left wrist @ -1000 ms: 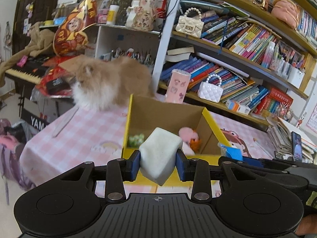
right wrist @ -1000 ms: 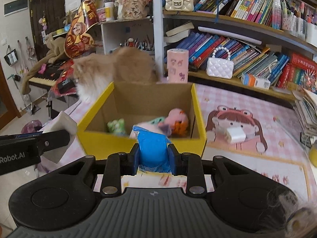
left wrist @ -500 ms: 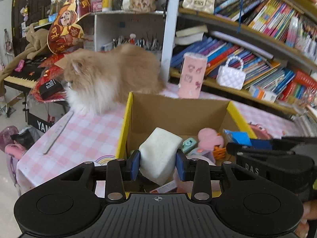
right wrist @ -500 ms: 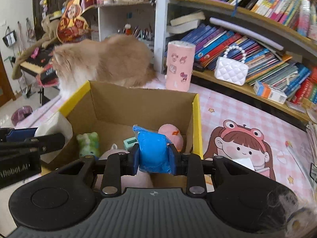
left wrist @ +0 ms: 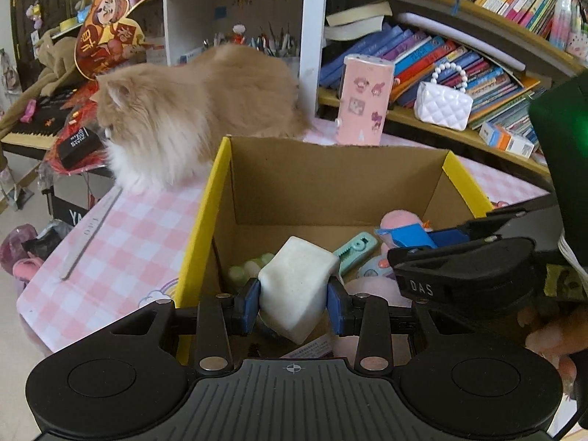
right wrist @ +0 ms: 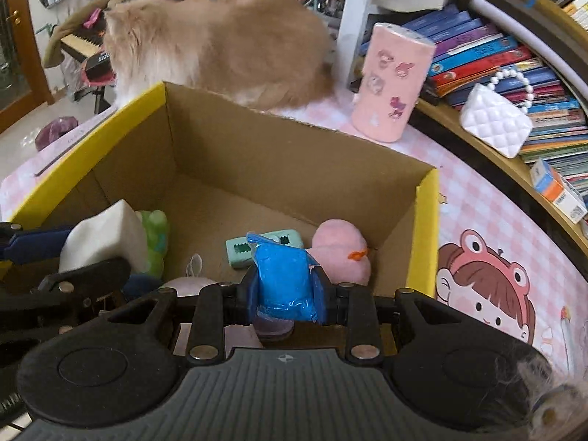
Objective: Organize objects
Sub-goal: 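Open both grippers to drop the cube and clip into the yellow box, then move both grippers back toward the white charger and grey ruler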
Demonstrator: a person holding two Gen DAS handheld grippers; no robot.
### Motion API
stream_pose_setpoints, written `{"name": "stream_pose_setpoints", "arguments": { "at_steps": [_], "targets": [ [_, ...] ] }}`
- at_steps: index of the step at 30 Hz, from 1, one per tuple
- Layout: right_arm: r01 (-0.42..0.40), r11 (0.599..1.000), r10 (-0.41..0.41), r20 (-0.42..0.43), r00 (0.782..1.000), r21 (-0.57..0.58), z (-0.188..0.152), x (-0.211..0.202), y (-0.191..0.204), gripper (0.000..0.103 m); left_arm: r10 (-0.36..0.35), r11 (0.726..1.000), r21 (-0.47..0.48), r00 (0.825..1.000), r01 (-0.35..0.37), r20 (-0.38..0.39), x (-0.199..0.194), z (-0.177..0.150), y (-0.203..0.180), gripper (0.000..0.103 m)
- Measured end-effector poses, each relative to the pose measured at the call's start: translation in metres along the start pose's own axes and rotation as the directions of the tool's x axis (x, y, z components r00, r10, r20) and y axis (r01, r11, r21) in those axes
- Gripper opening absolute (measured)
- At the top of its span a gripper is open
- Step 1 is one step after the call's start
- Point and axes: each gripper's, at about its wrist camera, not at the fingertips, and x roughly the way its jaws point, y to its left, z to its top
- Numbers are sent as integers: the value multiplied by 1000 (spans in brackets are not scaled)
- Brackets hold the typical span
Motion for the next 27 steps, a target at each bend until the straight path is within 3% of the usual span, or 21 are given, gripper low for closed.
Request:
{"name": "stream_pose_setpoints", "arguments": {
  "at_steps": [4, 7, 9, 11, 22, 27],
  "targets": [
    [-18, 1000, 18, -12, 1000, 17, 4, 6, -2, 27, 10, 1000, 3, 1000, -10, 4, 2, 1, -2, 40],
    [-23, 999, 22, 29, 999, 24, 6, 0, -4, 40, 8, 1000, -12, 1000, -8, 13, 0, 3, 0, 42],
    [-13, 999, 11, 54, 998, 33, 7, -6, -5, 41, 6, 1000, -14, 999, -6, 39, -6, 5, 0, 47],
    [-13, 998, 9, 75, 997, 59, 6, -13, -8, 41, 20, 1000, -15, 997, -19, 76, -15, 7, 2, 61],
    [36, 986, -73, 224, 972, 162, -13, -84, -3, 47, -2, 1000, -17, 977, 6, 213, -76, 3, 11, 78],
    [49, 978, -104, 276, 955, 202, -32, -121, 9, 52, 2, 1000, -9, 968, 0, 250, -106, -9, 17, 81]
  ]
}}
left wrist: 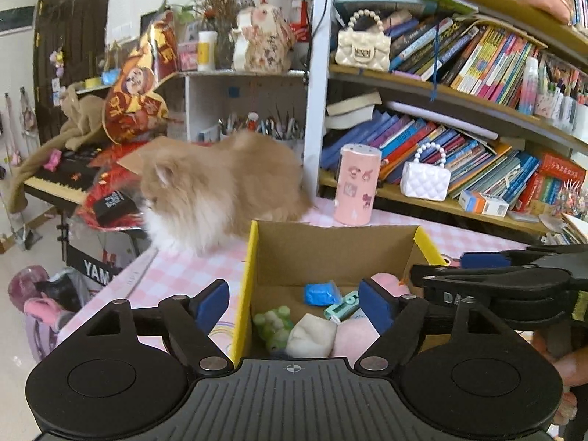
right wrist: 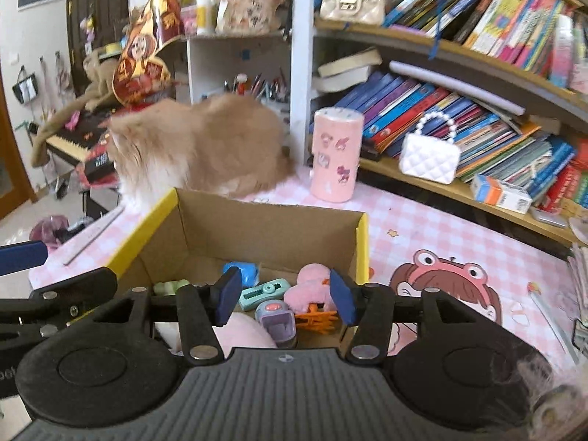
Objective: Organize objects
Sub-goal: 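Move both grippers back toward the white charger and grey ruler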
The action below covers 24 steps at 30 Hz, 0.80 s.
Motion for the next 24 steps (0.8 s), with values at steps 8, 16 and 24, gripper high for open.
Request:
{"name": "stream_pose_setpoints", "arguments": {
  "at_steps": [8, 16, 24],
  "targets": [
    [40, 999, -40, 11, 999, -5, -34, -45, 22, 58, 27, 999, -16, 999, -28, -25, -34, -26, 19, 84],
    [42, 999, -42, -49, 998, 8, -81, -72, 41, 58, 37, 999, -34, 996, -41, -87, -60, -56, 32, 87],
    [44, 999, -43, -92, 995, 13, -119, -97, 57, 60, 30, 999, -41, 992, -35, -123, -82, -81, 34, 88]
  ]
}}
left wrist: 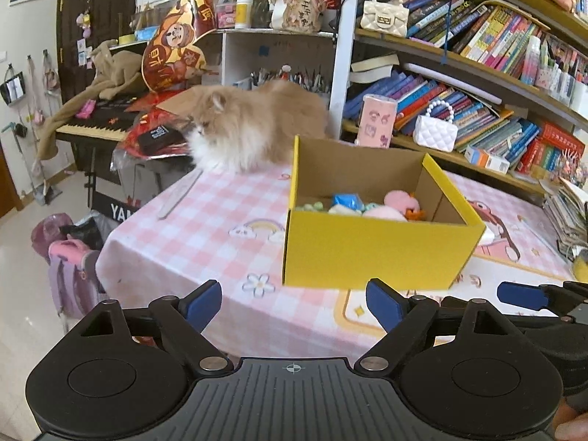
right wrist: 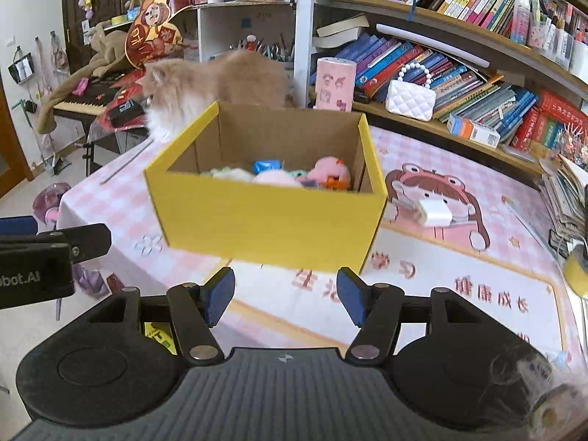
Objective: Organize objects
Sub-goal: 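Move both grippers back toward the white charger and grey ruler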
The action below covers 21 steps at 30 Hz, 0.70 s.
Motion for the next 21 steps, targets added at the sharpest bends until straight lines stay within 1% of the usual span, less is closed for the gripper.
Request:
{"name": "stream_pose_setpoints", "arguments": {
  "at_steps": [4, 7, 10, 17, 21],
  "targets": [
    [11, 1000, -11, -7, 1000, 4, -17, -10, 3, 61, -11, 1000, 10, 1000, 11, -13, -9, -12, -1, 89],
    [25, 999, -24, -28, 999, 27, -26, -16, 1, 63, -19, 999, 32, 1000, 19, -20, -14, -19, -4, 89],
    [42, 998, -40, -39, 998, 54, -34, -23, -3, 64, -28, 998, 50, 999, 30, -30, -16, -24, -7, 92],
    [107, 991, -102, -63, 993, 79, -49, -38, -18, 67, -92, 992, 82, 992, 99, -83, -13, -34, -23, 93],
    [148, 982, -139, -80, 987, 119, -56, -44, -32, 69, -131, 984, 109, 986, 143, -106, -7, -36, -38, 94]
  ]
}}
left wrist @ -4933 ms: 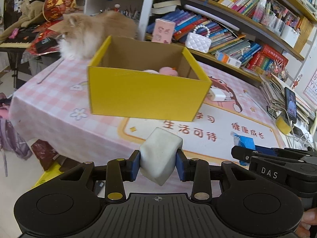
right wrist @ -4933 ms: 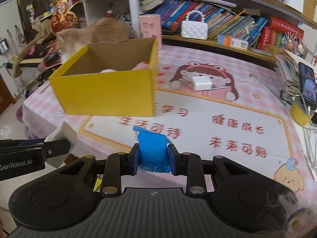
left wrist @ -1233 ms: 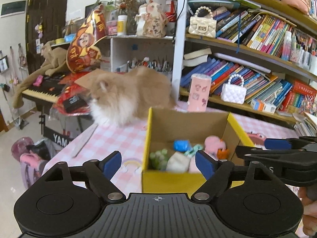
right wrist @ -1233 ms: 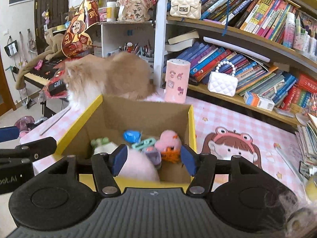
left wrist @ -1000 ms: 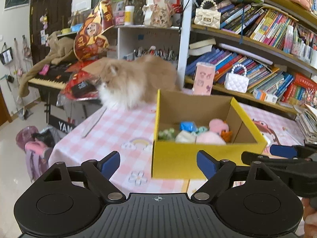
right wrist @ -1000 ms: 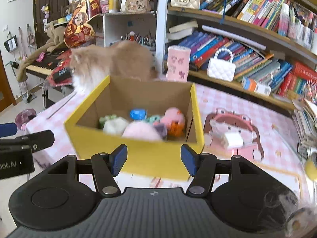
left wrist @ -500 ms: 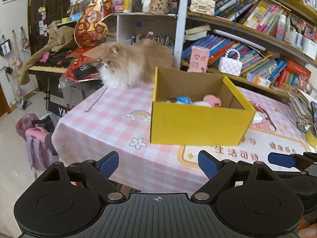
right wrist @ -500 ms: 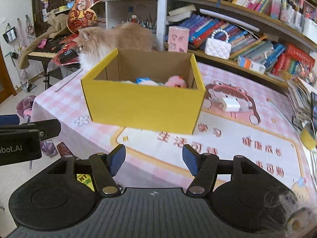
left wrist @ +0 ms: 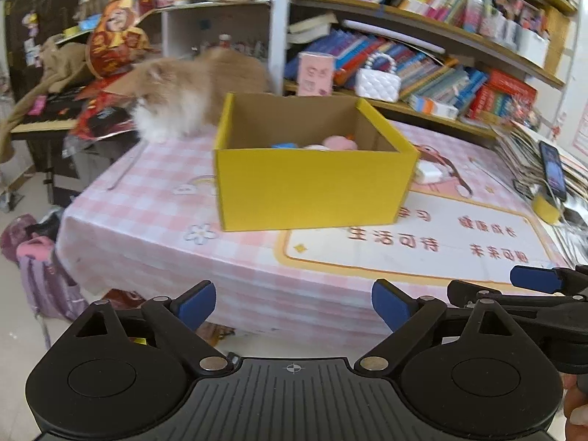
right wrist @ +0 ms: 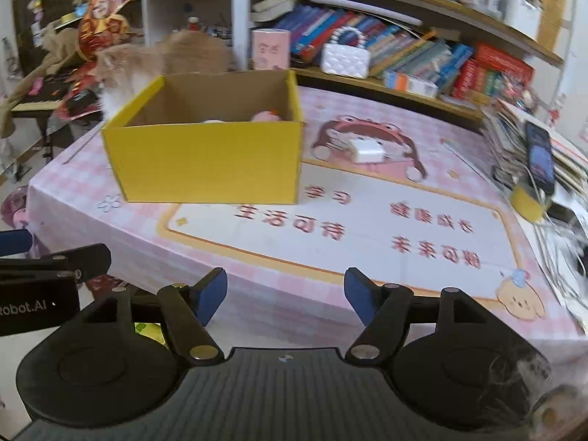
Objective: Organize objects
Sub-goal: 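Move both grippers back toward the white charger and grey ruler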
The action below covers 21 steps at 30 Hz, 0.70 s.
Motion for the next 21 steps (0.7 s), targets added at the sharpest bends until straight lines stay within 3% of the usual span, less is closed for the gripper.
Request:
{"name": "stream_pose_setpoints", "arguments": {
  "at_steps": [10, 21],
  "targets": [
    [94, 994, -93, -25, 995, 48, -5, 4, -41, 72, -95, 992, 78, 995, 98, -37, 24, 10, -47, 95],
    [130, 990, -126, -63, 990, 62, 8, 25, -112, 73, -114, 989, 92, 991, 120, -64, 57, 30, -110, 95]
  ]
}}
